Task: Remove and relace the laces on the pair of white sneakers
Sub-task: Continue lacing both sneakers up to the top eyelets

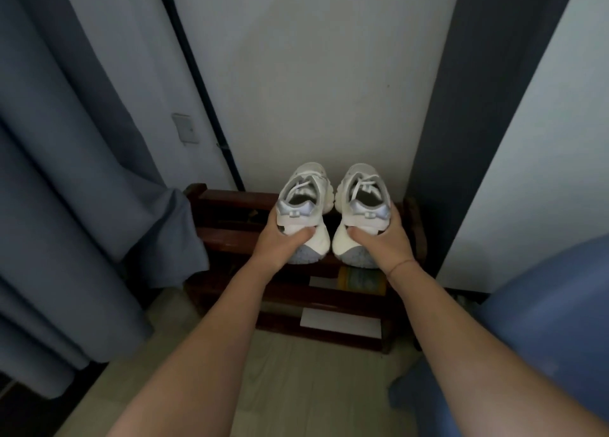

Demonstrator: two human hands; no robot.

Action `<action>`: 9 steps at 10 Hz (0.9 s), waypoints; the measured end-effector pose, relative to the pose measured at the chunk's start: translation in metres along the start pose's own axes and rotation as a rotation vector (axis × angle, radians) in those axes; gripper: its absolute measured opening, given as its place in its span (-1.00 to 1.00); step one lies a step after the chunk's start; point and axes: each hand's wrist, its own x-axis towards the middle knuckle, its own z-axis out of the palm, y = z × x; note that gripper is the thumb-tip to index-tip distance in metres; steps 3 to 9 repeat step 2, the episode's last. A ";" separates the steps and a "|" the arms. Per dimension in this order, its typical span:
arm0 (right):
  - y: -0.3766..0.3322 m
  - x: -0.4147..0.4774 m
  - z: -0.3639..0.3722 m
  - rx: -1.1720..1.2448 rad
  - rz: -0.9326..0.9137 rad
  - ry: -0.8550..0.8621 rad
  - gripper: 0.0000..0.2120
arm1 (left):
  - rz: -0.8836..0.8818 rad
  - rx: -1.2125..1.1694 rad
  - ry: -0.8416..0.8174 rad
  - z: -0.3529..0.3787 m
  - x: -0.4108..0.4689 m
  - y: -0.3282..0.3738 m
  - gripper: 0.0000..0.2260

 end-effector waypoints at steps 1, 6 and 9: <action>-0.005 -0.009 0.000 -0.068 0.025 0.007 -0.13 | -0.001 0.058 -0.001 -0.001 -0.003 0.005 -0.31; -0.011 -0.042 0.004 -0.340 0.088 -0.002 0.01 | 0.001 0.145 0.020 -0.003 -0.016 0.000 -0.13; -0.011 -0.042 0.004 -0.340 0.088 -0.002 0.01 | 0.001 0.145 0.020 -0.003 -0.016 0.000 -0.13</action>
